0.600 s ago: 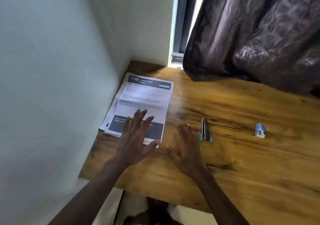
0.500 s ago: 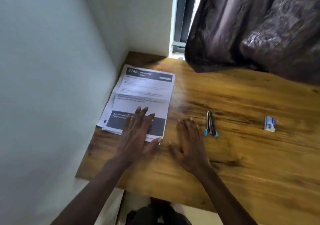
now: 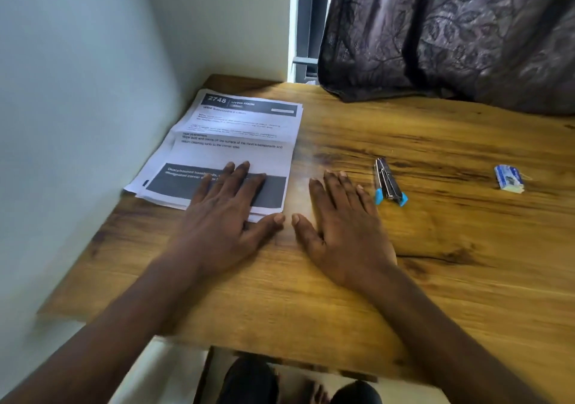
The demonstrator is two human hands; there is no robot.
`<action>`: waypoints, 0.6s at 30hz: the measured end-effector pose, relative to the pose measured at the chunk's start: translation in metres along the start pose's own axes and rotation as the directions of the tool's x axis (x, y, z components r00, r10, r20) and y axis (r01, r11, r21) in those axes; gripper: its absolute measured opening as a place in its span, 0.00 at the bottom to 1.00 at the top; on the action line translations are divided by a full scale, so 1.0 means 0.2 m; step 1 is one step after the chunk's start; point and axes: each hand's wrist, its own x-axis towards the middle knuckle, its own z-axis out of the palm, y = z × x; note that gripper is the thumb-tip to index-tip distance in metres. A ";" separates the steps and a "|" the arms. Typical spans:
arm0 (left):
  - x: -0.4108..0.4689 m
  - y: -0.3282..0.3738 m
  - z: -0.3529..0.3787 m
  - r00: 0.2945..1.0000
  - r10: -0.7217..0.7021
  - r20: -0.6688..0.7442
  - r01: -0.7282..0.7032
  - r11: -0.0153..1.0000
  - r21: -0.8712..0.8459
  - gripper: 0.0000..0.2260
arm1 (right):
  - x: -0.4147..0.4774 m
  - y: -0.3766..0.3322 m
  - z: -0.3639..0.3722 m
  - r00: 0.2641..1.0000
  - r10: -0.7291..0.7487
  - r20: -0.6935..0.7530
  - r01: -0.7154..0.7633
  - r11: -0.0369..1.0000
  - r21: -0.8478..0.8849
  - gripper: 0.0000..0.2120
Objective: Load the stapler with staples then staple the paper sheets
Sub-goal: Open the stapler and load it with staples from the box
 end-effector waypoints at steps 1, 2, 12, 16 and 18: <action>-0.01 0.00 0.00 1.000 0.003 -0.007 -0.003 1.000 0.001 0.44 | 0.00 0.00 0.01 1.000 -0.002 -0.003 0.002 1.000 -0.003 0.36; -0.01 0.00 0.01 1.000 0.006 -0.018 -0.006 1.000 0.002 0.44 | 0.00 0.00 0.01 1.000 -0.004 -0.011 0.004 1.000 -0.004 0.36; 0.00 -0.01 0.02 0.995 0.053 -0.090 -0.053 0.999 0.001 0.36 | -0.09 -0.01 -0.04 0.927 0.043 -0.372 -0.010 0.996 0.090 0.23; 0.01 -0.02 0.01 0.990 0.110 -0.085 -0.113 0.993 -0.029 0.44 | -0.12 0.09 -0.09 0.751 0.248 -0.611 -0.171 0.968 0.183 0.23; 0.02 -0.02 0.01 0.988 0.132 -0.083 -0.134 0.991 -0.020 0.47 | -0.11 0.17 -0.13 0.732 0.371 -0.572 -0.316 0.928 0.197 0.27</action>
